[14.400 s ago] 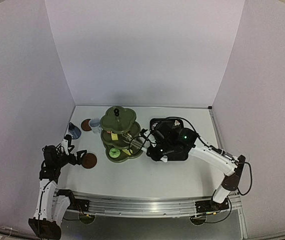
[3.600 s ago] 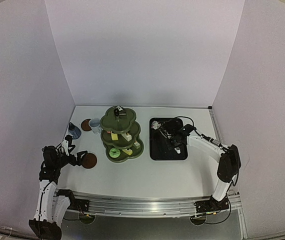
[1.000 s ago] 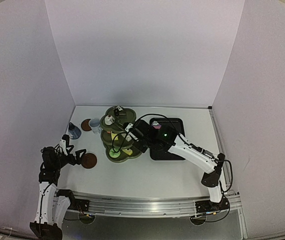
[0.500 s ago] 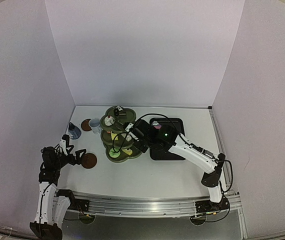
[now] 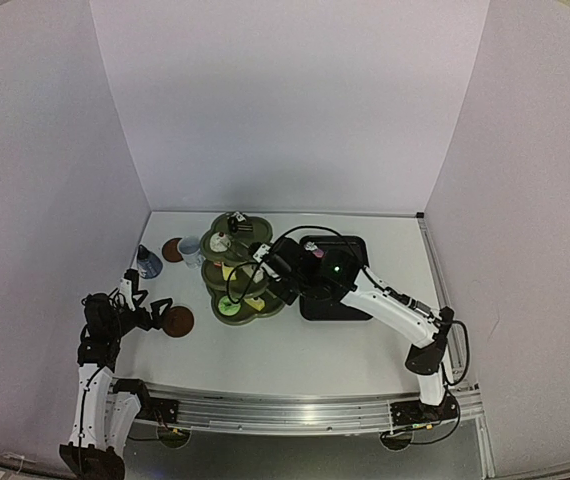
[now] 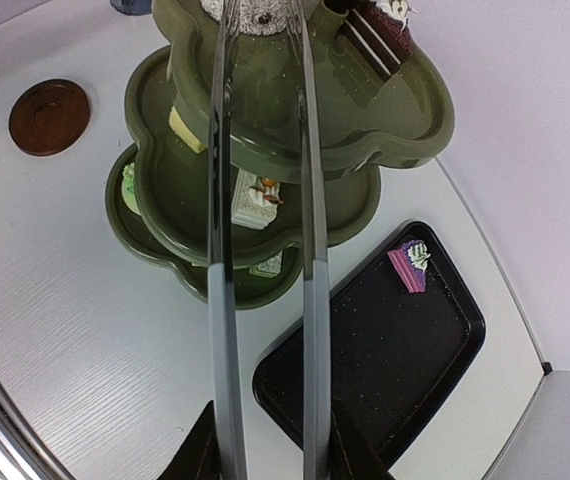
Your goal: Serve the afternoon tea
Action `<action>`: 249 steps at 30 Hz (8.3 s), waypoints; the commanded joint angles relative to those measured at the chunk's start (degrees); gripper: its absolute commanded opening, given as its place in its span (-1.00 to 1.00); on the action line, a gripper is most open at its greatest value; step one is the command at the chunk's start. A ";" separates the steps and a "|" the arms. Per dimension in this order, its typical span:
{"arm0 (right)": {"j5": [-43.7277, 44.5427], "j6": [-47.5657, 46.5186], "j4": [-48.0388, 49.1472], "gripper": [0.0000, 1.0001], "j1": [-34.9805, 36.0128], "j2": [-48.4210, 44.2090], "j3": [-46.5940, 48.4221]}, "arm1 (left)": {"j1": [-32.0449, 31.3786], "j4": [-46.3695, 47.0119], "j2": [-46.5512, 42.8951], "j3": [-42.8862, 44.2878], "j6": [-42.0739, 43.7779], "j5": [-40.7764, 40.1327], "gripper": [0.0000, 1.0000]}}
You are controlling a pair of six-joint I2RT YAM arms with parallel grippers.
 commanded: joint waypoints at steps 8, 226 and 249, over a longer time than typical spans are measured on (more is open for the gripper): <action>-3.97 1.87 2.13 -0.45 -0.02 -9.83 0.37 | 0.19 1.15 0.21 0.73 -0.34 0.18 0.99; -5.17 -30.63 -2.78 -0.44 -13.36 -10.15 0.65 | 0.17 0.34 6.29 3.45 3.83 0.91 0.99; 1.06 20.02 11.92 -0.50 -24.52 -22.95 -38.85 | 0.13 0.99 6.41 3.10 3.37 1.07 0.99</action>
